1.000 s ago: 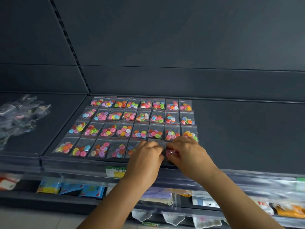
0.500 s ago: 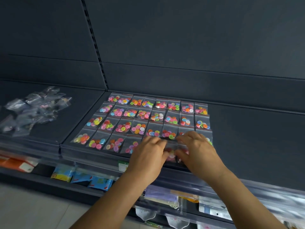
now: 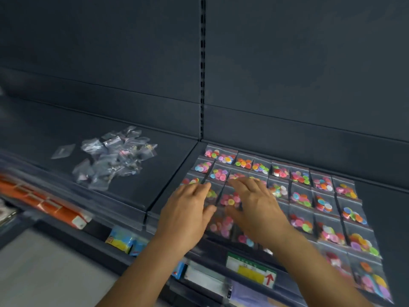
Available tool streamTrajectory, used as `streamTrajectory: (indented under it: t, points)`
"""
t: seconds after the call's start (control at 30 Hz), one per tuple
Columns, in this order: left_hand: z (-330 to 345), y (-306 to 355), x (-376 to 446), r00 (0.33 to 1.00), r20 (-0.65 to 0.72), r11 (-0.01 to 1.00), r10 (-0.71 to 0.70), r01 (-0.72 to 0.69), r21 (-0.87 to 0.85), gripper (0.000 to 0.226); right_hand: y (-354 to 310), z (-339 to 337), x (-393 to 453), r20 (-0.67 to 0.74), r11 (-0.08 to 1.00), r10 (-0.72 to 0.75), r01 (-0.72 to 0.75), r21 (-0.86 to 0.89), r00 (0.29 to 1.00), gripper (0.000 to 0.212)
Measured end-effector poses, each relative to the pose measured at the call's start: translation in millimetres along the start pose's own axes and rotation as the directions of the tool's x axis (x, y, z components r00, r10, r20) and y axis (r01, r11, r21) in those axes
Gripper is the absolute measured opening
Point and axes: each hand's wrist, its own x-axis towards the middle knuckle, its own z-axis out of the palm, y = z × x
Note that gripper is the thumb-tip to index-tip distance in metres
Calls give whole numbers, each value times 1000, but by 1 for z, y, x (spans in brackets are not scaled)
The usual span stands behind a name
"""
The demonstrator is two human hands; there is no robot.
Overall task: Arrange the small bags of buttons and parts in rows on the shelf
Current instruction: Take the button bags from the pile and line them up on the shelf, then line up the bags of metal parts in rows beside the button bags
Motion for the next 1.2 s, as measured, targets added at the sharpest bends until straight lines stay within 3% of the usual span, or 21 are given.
streamTrajectory:
  t: [0.33,0.57,0.77,0.93,1.07,1.2]
  points:
    - [-47,-158,33,997,-22,996,-78,79,35,57,-119,39,113,9,995,-33,33,90,999,60]
    - [-57,-234,49,987,11,985,-158,157,66,56,-170,62,165,47,989,-19,12,144,999,53]
    - [-57,-266,62,976,33,975,-213,210,77,50,-181,77,195,83,985,28,-42,166,996,52]
    - [-51,-276,77,970,121,975,-212,203,87,43,-172,94,219,251,994,22,-47,95,968,45]
    - [-47,-281,84,967,110,973,-230,232,-3,34,-171,96,225,145,971,-22,-13,237,989,31]
    - [-42,-286,92,956,88,959,-279,282,-20,38,-170,92,232,96,958,160,-178,224,982,37]
